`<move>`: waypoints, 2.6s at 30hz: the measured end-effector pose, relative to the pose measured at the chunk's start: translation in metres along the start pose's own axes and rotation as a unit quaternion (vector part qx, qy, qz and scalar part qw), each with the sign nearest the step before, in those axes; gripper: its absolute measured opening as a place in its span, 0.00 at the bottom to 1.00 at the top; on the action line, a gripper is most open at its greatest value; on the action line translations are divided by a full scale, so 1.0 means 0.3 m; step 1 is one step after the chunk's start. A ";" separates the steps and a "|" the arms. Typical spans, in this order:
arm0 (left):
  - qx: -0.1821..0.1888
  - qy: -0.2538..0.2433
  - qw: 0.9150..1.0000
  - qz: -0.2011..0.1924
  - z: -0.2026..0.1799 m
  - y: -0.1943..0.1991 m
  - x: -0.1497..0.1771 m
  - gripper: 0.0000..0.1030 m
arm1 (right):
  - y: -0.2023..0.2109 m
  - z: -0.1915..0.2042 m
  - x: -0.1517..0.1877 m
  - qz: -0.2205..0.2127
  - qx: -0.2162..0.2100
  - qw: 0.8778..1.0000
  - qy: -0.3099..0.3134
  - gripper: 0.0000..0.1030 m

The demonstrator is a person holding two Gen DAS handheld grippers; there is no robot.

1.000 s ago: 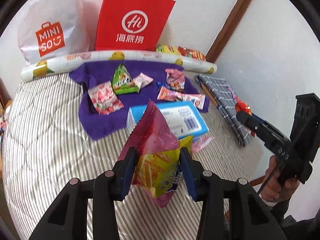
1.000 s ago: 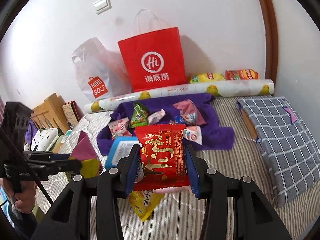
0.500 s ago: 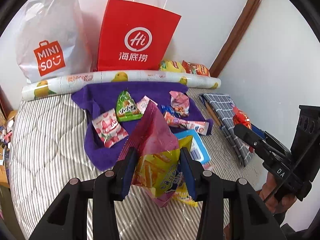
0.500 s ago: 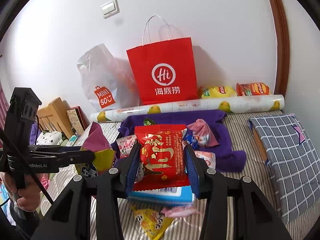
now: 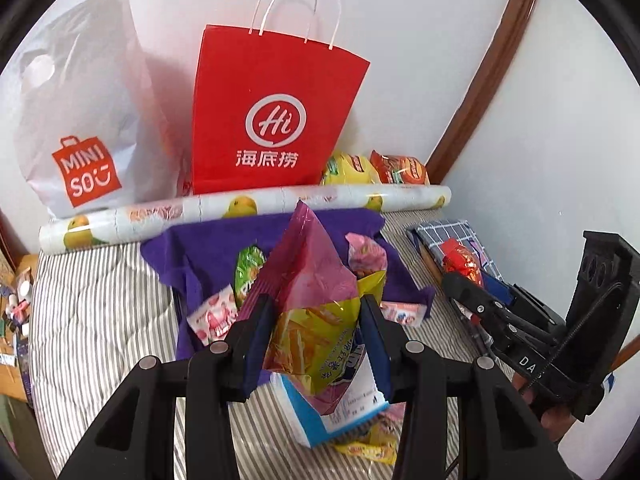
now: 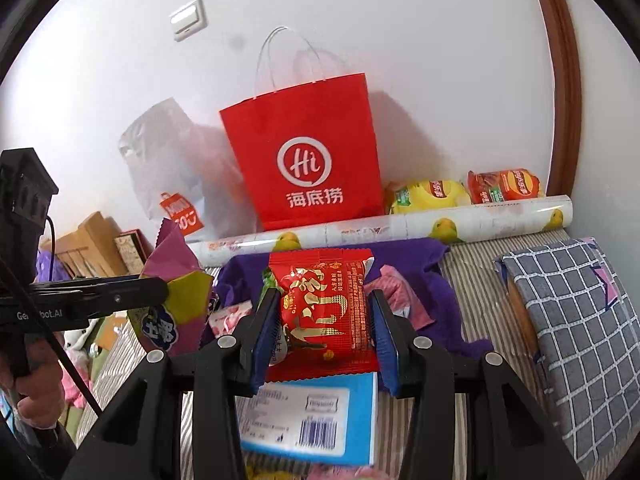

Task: Organize snacks
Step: 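Carry the red and yellow-pink packets over the purple towel with both tools, then open the right tool to drop the red packet while the left tool drops the yellow-pink packet on the towel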

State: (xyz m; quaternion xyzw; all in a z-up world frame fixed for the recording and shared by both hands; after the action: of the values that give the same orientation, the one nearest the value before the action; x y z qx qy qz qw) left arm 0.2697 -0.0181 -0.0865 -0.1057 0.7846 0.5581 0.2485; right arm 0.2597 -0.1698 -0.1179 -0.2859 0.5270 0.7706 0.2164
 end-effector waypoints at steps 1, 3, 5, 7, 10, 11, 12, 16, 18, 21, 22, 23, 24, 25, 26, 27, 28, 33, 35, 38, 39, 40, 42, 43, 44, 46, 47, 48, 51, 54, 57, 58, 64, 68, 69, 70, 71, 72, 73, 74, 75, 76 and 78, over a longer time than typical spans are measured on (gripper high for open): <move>0.000 0.001 1.000 -0.002 0.006 -0.002 -0.017 0.41 | -0.008 -0.006 -0.015 -0.002 -0.001 1.000 -0.003 0.43; 0.003 0.005 1.000 -0.004 0.013 -0.004 -0.044 0.41 | -0.017 -0.009 -0.033 -0.004 -0.002 1.000 -0.004 0.43; 0.007 0.008 1.000 -0.008 0.020 -0.006 -0.078 0.41 | -0.030 -0.013 -0.059 -0.008 -0.004 1.000 -0.005 0.43; 0.008 0.009 1.000 -0.012 0.023 -0.010 -0.106 0.41 | -0.045 -0.015 -0.086 -0.011 -0.006 1.000 -0.006 0.43; 0.005 0.008 1.000 -0.015 0.030 -0.021 -0.139 0.41 | -0.072 -0.011 -0.123 -0.014 -0.010 1.000 -0.008 0.43; 0.008 0.007 1.000 -0.015 0.032 -0.030 -0.149 0.41 | -0.082 -0.008 -0.135 -0.014 -0.012 1.000 -0.009 0.43; 0.011 0.007 1.000 -0.015 0.032 -0.034 -0.152 0.41 | -0.091 -0.008 -0.143 -0.014 -0.014 1.000 -0.009 0.43; 0.018 0.012 1.000 -0.010 0.052 -0.070 -0.158 0.41 | -0.139 0.004 -0.177 -0.012 -0.022 1.000 -0.015 0.43; 0.021 0.016 1.000 -0.002 0.066 -0.093 -0.156 0.41 | -0.164 0.009 -0.186 -0.011 -0.023 1.000 -0.015 0.43; 0.021 0.021 1.000 0.005 0.089 -0.114 -0.154 0.41 | -0.198 0.007 -0.188 -0.012 -0.020 1.000 -0.010 0.43; 0.022 0.025 0.999 0.008 0.096 -0.118 -0.153 0.41 | -0.206 0.004 -0.188 -0.014 -0.018 1.000 -0.010 0.43; 0.025 0.028 0.999 0.009 0.102 -0.122 -0.154 0.41 | -0.216 -0.003 -0.186 -0.015 -0.016 1.000 -0.011 0.43; 0.025 0.028 0.999 0.009 0.105 -0.125 -0.153 0.41 | -0.227 -0.010 -0.184 -0.015 -0.014 1.000 -0.012 0.43; 0.024 0.028 0.999 0.011 0.108 -0.130 -0.152 0.41 | -0.240 -0.019 -0.178 -0.012 -0.011 1.000 -0.014 0.43; 0.023 0.030 0.999 0.014 0.111 -0.137 -0.150 0.41 | -0.249 -0.029 -0.173 -0.010 -0.010 1.000 -0.017 0.43; 0.021 0.030 0.999 0.017 0.114 -0.144 -0.148 0.41 | -0.257 -0.037 -0.167 -0.009 -0.009 1.000 -0.021 0.43; 0.019 0.030 0.999 0.021 0.116 -0.152 -0.147 0.40 | -0.264 -0.045 -0.161 -0.008 -0.011 1.000 -0.025 0.43; 0.018 0.036 0.999 0.030 0.124 -0.179 -0.145 0.41 | -0.293 -0.070 -0.138 0.001 -0.010 0.999 -0.033 0.43; 0.016 0.037 0.999 0.029 0.126 -0.180 -0.144 0.41 | -0.298 -0.077 -0.132 0.002 -0.010 0.999 -0.036 0.43; 0.015 0.037 0.999 0.030 0.127 -0.183 -0.143 0.41 | -0.306 -0.080 -0.123 0.005 -0.011 0.999 -0.038 0.43; 0.014 0.038 0.999 0.030 0.127 -0.185 -0.142 0.41 | -0.309 -0.080 -0.120 0.007 -0.011 0.999 -0.038 0.43; 0.013 0.038 0.999 0.031 0.128 -0.187 -0.141 0.41 | -0.313 -0.080 -0.117 0.009 -0.009 0.999 -0.037 0.43; 0.009 0.038 0.999 0.034 0.131 -0.194 -0.139 0.41 | -0.322 -0.078 -0.112 0.012 -0.009 0.999 -0.036 0.43; 0.009 0.040 0.999 0.036 0.134 -0.198 -0.138 0.41 | -0.328 -0.077 -0.109 0.016 -0.009 0.999 -0.036 0.43; 0.009 0.042 0.998 0.038 0.136 -0.202 -0.137 0.41 | -0.333 -0.075 -0.106 0.019 -0.010 0.999 -0.036 0.43; 0.009 0.044 0.998 0.040 0.141 -0.206 -0.137 0.41 | -0.340 -0.072 -0.101 0.023 -0.011 0.999 -0.035 0.43; 0.007 0.046 0.998 0.040 0.144 -0.207 -0.136 0.41 | -0.342 -0.072 -0.100 0.024 -0.010 0.999 -0.034 0.43; 0.007 0.047 0.998 0.040 0.146 -0.208 -0.135 0.41 | -0.343 -0.071 -0.098 0.025 -0.009 0.999 -0.032 0.43; 0.007 0.049 0.998 0.042 0.151 -0.211 -0.133 0.41 | -0.350 -0.070 -0.093 0.029 -0.005 0.999 -0.030 0.43; 0.006 0.050 0.998 0.044 0.151 -0.214 -0.132 0.41 | -0.365 -0.067 -0.084 0.040 -0.006 0.999 -0.028 0.43; 0.002 0.050 0.998 0.047 0.153 -0.219 -0.129 0.41 | -0.377 -0.063 -0.077 0.049 -0.006 0.998 -0.025 0.43; 0.001 0.050 0.998 0.048 0.154 -0.221 -0.127 0.41 | -0.382 -0.062 -0.073 0.054 -0.004 0.998 -0.025 0.43; 0.001 0.052 0.997 0.050 0.159 -0.226 -0.124 0.41 | -0.402 -0.062 -0.058 0.069 0.000 0.997 -0.021 0.43; 0.000 0.052 0.997 0.051 0.159 -0.226 -0.123 0.41 | -0.409 -0.065 -0.055 0.073 0.001 0.997 -0.022 0.43; 0.000 0.052 0.997 0.051 0.158 -0.227 -0.125 0.41 | -0.409 -0.066 -0.055 0.073 0.001 0.997 -0.022 0.43; 0.000 0.052 0.997 0.051 0.158 -0.227 -0.123 0.41 | -0.409 -0.065 -0.055 0.073 0.001 0.997 -0.021 0.43; 0.000 0.052 0.997 0.052 0.157 -0.227 -0.123 0.41 | -0.411 -0.064 -0.053 0.074 0.002 0.997 -0.020 0.41; 0.001 0.051 0.997 0.052 0.156 -0.228 -0.123 0.41 | -0.414 -0.063 -0.052 0.075 0.003 0.997 -0.019 0.40; 0.001 0.051 0.997 0.053 0.156 -0.229 -0.121 0.41 | -0.419 -0.062 -0.049 0.078 0.004 0.997 -0.018 0.38; 0.001 0.050 0.997 0.054 0.154 -0.230 -0.121 0.41 | -0.423 -0.063 -0.048 0.080 0.004 0.997 -0.018 0.37; 0.001 0.050 0.997 0.054 0.153 -0.232 -0.120 0.41 | -0.424 -0.063 -0.046 0.081 0.002 0.997 -0.018 0.37; 0.001 0.050 0.997 0.056 0.153 -0.234 -0.118 0.41 | -0.424 -0.063 -0.045 0.082 0.001 0.996 -0.018 0.37; 0.002 0.050 0.997 0.058 0.150 -0.238 -0.118 0.41 | -0.420 -0.062 -0.048 0.079 0.000 0.997 -0.019 0.37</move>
State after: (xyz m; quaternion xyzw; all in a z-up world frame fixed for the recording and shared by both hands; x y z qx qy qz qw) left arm 0.3437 -0.0055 -0.1388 -0.0871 0.8020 0.5638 0.1769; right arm 0.3541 -0.1433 -0.2002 -0.2291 0.5436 0.7906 0.1646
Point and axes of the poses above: each gripper's, at about its wrist camera, not at the fingertips, and y roughly against the way its jaws point, z to its left, x to its underside, the point moved 10 cm from there along -y, roughly the way its jaws point, and after that the axes turned 11 degrees about z, right-handed, at the moved point
